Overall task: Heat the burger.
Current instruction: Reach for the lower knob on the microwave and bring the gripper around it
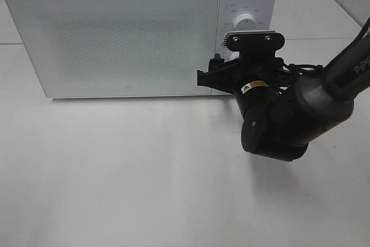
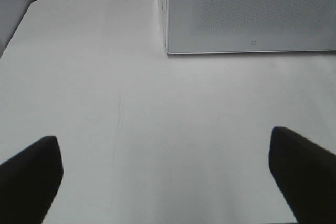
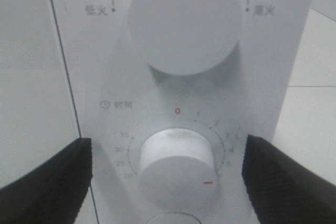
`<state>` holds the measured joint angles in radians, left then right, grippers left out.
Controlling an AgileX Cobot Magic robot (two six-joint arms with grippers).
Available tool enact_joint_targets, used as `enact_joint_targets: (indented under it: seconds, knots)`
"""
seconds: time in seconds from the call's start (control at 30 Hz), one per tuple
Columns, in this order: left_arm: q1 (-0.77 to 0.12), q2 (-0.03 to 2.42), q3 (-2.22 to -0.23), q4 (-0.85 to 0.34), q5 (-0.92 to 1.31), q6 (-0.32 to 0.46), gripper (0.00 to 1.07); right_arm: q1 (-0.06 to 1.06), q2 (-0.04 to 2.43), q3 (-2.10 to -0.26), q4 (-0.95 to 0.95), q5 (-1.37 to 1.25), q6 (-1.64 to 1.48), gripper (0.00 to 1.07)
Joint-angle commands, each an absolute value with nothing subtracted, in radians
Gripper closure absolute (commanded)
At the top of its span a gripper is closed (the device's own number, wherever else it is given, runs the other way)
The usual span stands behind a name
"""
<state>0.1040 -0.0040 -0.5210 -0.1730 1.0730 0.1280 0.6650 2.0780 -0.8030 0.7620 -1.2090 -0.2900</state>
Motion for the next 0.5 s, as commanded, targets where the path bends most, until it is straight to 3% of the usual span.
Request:
enact_joint_targets:
  seconds: [0.03,0.27,0.37,0.4,0.43,0.47,0.5]
  knots:
    - [0.097,-0.022,-0.518,-0.185,1.075,0.120,0.07,0.659,2.080,-0.813,0.750,-1.390,-0.292,0.31]
    - [0.097,-0.022,-0.518,-0.185,1.075,0.120,0.07,0.659,2.080,-0.813,0.750,-1.392,-0.292,0.35]
    - [0.097,-0.022,-0.518,-0.185,1.075,0.120,0.07,0.659,2.080,-0.813,0.750,-1.392,-0.292,0.45]
    - [0.097,-0.022,-0.518,-0.185,1.075,0.120,0.07,0.659,2.080,-0.813,0.750,-1.392,-0.292,0.56]
    - [0.097,-0.022,-0.518,-0.185,1.075,0.120,0.07,0.659,2.080,-0.813,0.750,-1.392,-0.292,0.56]
    - [0.097,-0.022,-0.518,-0.185,1.075,0.120,0.07,0.659,2.080,-0.813,0.750,-1.392,-0.292,0.69]
    - [0.097,-0.022,-0.518,-0.185,1.075,0.120,0.07,0.659,2.080,-0.813,0.750,-1.392,-0.292,0.69]
